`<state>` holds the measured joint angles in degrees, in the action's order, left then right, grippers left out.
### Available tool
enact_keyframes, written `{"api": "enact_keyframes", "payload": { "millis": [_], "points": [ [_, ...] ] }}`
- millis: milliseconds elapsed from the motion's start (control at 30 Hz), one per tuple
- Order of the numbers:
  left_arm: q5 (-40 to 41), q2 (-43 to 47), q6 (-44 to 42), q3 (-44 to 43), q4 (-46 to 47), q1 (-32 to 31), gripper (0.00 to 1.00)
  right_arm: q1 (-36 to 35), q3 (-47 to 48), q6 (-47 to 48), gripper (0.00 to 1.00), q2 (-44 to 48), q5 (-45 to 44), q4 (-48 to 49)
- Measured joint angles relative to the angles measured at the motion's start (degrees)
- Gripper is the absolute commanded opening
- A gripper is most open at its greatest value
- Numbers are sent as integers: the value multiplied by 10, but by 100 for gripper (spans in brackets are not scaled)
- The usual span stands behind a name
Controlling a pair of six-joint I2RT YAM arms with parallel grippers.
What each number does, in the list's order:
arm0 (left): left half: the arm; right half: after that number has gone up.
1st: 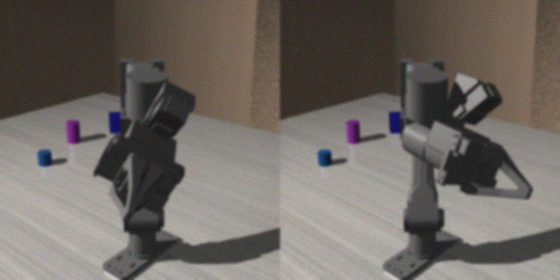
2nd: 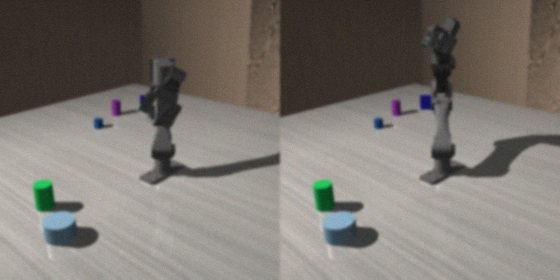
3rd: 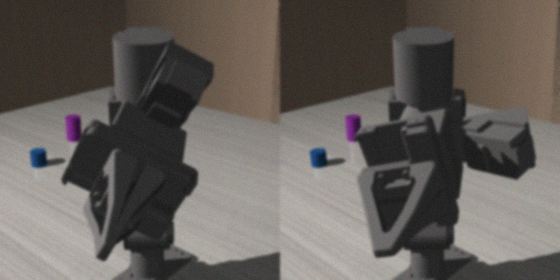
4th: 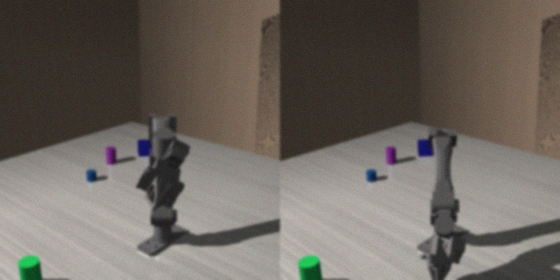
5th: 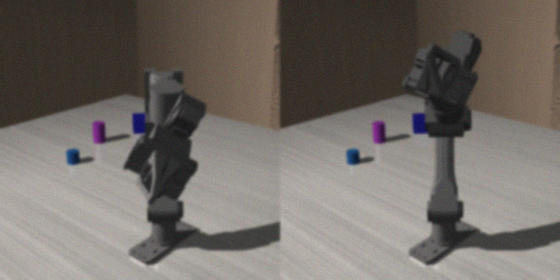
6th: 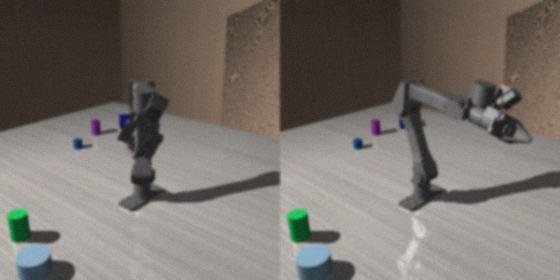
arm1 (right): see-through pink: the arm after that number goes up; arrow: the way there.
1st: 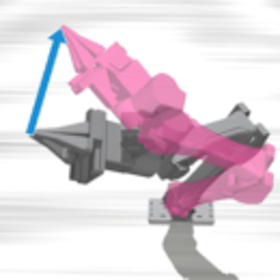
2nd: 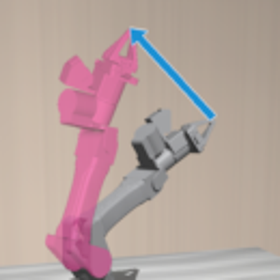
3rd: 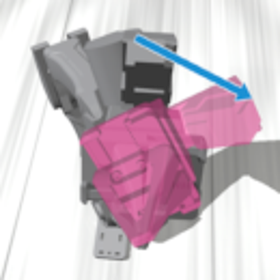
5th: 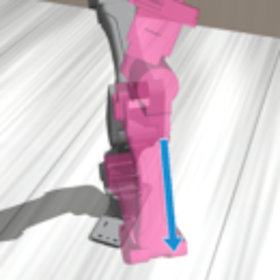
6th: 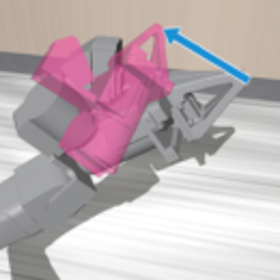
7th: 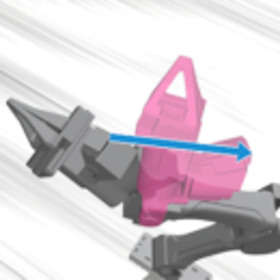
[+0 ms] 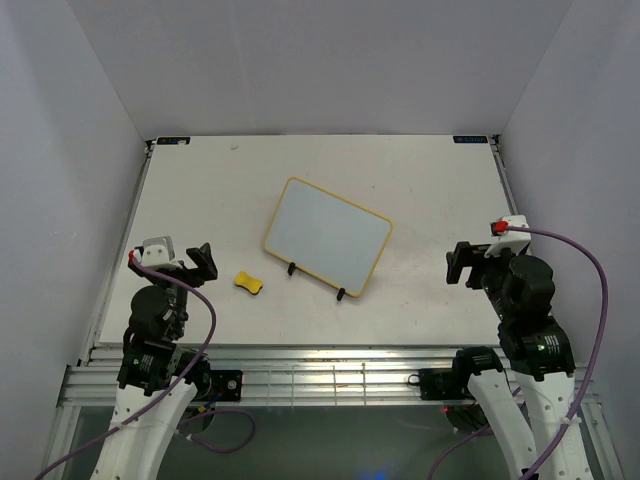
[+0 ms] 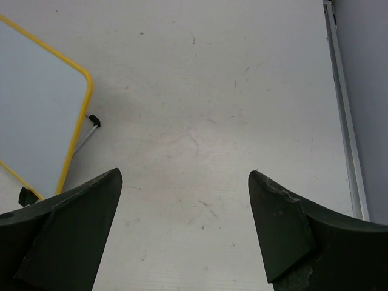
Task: Erase the whiteboard
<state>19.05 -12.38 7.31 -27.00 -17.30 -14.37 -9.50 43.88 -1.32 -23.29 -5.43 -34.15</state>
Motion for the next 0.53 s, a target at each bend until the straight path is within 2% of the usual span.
{"api": "enact_keyframes", "payload": {
  "millis": [533],
  "points": [
    [0,1,0,1,2,0,98,-7,-17,1,90,8,-13,1]
  ]
}}
